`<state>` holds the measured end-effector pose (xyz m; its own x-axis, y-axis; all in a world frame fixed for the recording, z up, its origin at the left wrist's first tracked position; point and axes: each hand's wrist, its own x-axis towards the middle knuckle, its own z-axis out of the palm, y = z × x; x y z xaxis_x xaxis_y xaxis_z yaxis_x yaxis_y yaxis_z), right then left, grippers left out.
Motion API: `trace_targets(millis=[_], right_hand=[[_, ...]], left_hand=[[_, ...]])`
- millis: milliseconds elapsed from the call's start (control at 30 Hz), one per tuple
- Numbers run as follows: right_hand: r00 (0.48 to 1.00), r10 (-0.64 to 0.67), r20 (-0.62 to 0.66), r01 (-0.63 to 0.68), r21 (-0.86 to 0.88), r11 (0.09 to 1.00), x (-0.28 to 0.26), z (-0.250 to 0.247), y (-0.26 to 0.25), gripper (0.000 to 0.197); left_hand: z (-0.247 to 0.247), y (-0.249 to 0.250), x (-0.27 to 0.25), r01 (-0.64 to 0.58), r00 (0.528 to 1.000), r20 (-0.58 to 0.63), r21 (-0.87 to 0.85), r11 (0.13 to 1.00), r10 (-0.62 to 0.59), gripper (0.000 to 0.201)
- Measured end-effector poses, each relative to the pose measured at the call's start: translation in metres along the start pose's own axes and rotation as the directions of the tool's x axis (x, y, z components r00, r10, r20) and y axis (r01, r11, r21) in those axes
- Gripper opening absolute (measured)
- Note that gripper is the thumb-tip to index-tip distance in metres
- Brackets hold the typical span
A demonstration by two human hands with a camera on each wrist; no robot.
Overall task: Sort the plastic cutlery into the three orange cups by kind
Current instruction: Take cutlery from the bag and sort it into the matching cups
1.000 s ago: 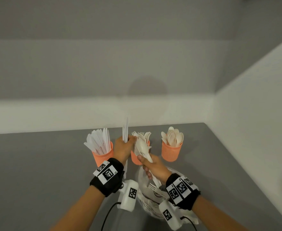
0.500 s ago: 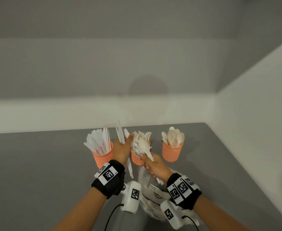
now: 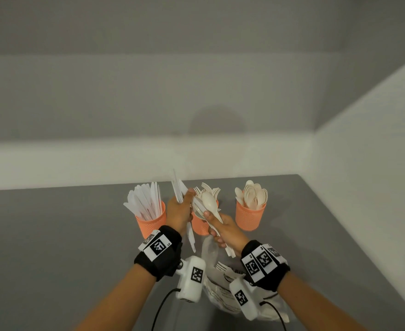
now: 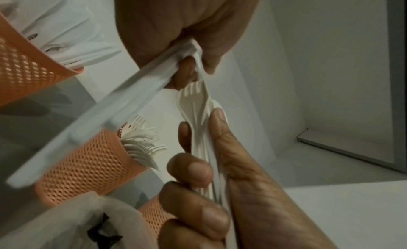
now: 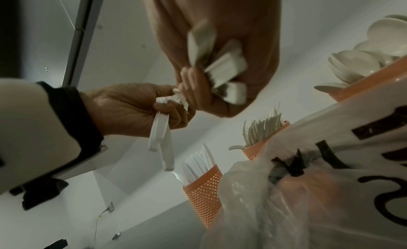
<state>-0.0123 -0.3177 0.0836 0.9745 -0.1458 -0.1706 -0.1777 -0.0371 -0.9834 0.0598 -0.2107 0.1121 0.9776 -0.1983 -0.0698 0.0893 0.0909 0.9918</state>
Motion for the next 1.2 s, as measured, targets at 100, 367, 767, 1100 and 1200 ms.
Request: trace_targets(millis=[100, 367, 767, 1100, 1200], right_hand=[[1.000, -0.005, 0.010, 0.005, -0.006, 1.000, 0.001, 0.001, -0.003, 0.025], [0.998, -0.031, 0.054, 0.031, -0.005, 0.999, 0.010, 0.004, -0.013, 0.032], [0.998, 0.064, 0.007, -0.065, 0.018, 0.998, 0.029, -0.005, -0.007, 0.035], [0.996, 0.045, -0.074, -0.025, 0.256, 0.966, 0.054, 0.008, -0.029, 0.033], [0.995, 0.031, -0.095, -0.003, 0.282, 0.959, 0.062, 0.010, -0.030, 0.031]], left_hand=[[-0.005, -0.001, 0.003, -0.010, 0.999, 0.041, 0.054, 0.999, 0.008, 0.024], [-0.015, 0.018, 0.024, -0.024, 0.994, -0.109, -0.136, 0.990, 0.009, 0.037], [-0.069, 0.059, 0.069, -0.255, 0.885, -0.450, -0.246, 0.935, 0.123, 0.031], [-0.081, 0.019, 0.094, -0.238, 0.871, -0.420, 0.089, 0.967, 0.253, 0.052], [-0.082, -0.006, 0.100, -0.178, 0.902, -0.359, 0.200, 0.964, 0.241, 0.047]])
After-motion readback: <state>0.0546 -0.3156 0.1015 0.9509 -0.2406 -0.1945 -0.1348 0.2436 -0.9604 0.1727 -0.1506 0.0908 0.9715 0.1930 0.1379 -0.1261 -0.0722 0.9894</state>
